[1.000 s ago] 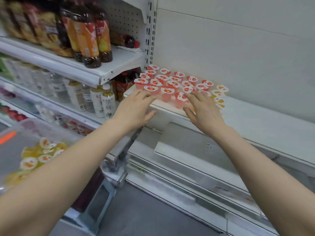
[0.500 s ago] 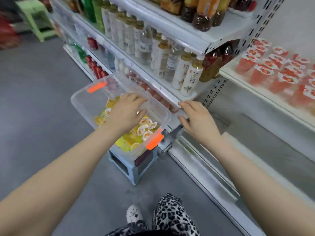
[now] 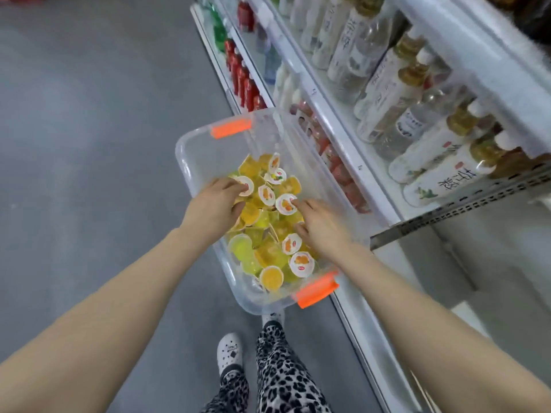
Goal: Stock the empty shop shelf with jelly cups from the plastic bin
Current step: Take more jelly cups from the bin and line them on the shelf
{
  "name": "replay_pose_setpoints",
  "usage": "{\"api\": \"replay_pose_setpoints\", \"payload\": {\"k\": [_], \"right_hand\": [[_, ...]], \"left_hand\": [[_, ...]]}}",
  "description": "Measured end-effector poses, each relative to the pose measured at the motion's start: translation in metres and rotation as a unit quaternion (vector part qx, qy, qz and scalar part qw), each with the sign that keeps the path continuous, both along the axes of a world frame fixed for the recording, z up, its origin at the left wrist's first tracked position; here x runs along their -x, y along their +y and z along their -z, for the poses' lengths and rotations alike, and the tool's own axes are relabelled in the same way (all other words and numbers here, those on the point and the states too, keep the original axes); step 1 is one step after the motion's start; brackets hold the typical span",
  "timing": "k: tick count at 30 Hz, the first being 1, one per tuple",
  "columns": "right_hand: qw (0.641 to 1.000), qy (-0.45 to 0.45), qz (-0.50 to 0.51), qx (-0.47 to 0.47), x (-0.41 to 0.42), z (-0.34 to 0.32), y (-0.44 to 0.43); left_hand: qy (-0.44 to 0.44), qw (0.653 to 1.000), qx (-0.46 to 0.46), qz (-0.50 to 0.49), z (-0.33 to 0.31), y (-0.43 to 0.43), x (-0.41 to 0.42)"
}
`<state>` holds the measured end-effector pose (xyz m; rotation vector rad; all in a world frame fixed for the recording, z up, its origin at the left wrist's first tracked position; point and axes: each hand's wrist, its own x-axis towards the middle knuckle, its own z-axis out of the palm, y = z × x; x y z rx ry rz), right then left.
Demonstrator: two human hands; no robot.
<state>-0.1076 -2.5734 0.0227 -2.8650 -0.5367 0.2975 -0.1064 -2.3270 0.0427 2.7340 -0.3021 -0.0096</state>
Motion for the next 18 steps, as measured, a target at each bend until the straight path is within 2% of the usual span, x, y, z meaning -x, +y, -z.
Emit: {"api": "replay_pose_setpoints", "payload": {"k": [10, 14, 18], "right_hand": [[0.988, 0.036, 0.009, 0.147, -0.065, 0.053, 0.040], [0.990, 0.033, 0.014, 0.135, -0.066, 0.053, 0.042], [0.997, 0.024, 0.019, 0.075, -0.051, 0.038, 0.035]], "left_hand": [[-0.045, 0.998, -0.046, -0.020, 0.025, 0.002, -0.016], [-0.023, 0.997, -0.075, -0.015, 0.023, 0.002, -0.017], [0.072, 0.991, -0.109, 0.008, 0.019, -0.008, -0.030]]}}
